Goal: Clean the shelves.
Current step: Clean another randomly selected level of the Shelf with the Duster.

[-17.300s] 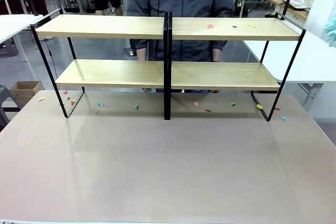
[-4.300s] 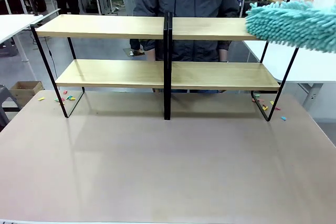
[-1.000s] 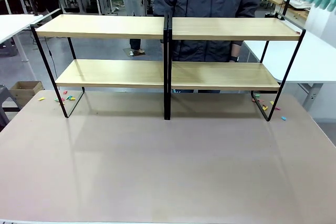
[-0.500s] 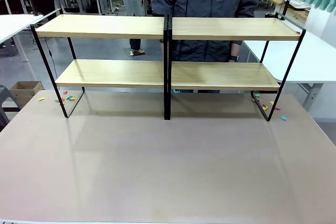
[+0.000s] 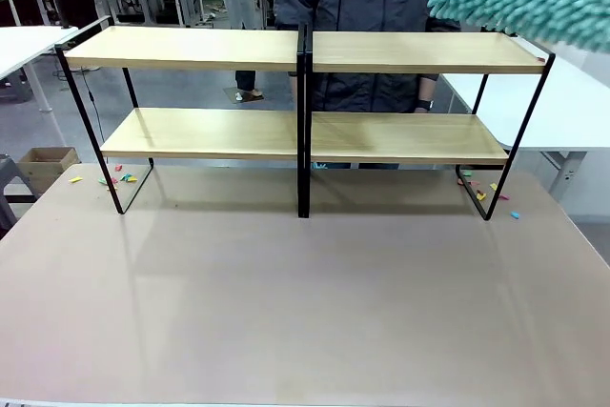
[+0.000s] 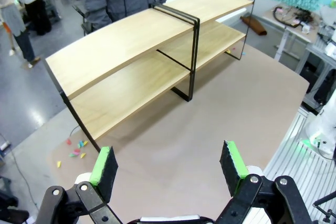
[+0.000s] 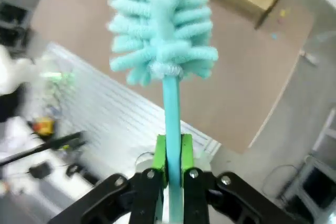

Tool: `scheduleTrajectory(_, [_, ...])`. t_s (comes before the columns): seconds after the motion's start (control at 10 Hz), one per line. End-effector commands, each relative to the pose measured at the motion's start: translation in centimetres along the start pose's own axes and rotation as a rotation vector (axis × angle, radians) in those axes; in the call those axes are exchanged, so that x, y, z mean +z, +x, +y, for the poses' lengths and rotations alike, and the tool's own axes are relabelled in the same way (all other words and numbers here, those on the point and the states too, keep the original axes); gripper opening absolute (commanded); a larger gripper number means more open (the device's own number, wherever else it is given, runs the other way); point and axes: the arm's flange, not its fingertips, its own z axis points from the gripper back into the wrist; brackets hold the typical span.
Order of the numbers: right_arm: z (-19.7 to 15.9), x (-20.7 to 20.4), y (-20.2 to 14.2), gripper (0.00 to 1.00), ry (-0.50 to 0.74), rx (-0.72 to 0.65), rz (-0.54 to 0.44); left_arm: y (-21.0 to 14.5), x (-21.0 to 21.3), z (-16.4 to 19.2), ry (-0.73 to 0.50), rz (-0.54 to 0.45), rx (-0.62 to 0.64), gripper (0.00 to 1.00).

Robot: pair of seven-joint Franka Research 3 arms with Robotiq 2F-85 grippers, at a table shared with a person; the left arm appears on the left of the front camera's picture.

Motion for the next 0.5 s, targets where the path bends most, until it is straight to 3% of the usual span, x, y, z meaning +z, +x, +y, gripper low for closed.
scheduleTrajectory(0.0, [-0.7,-1.2,0.2,0.12,-0.142,0.028,0.078,0.0,0.2,-0.1,0.012,0.0,0.003,1.0])
scheduleTrajectory(0.1, [0.0,0.0,0.0,0.12,0.0,0.0,0.0,0.0,0.2,-0.1,0.012,0.0,0.003,1.0])
scheduleTrajectory(0.3, [0.0,0.0,0.0,0.12,0.0,0.0,0.0,0.0,0.2,-0.1,0.012,0.0,0.003,1.0])
scheduleTrajectory(0.4, [0.7,-0.6,0.7,0.12,-0.071,0.018,0.024,0.0,0.2,-0.1,0.012,0.0,0.003,1.0])
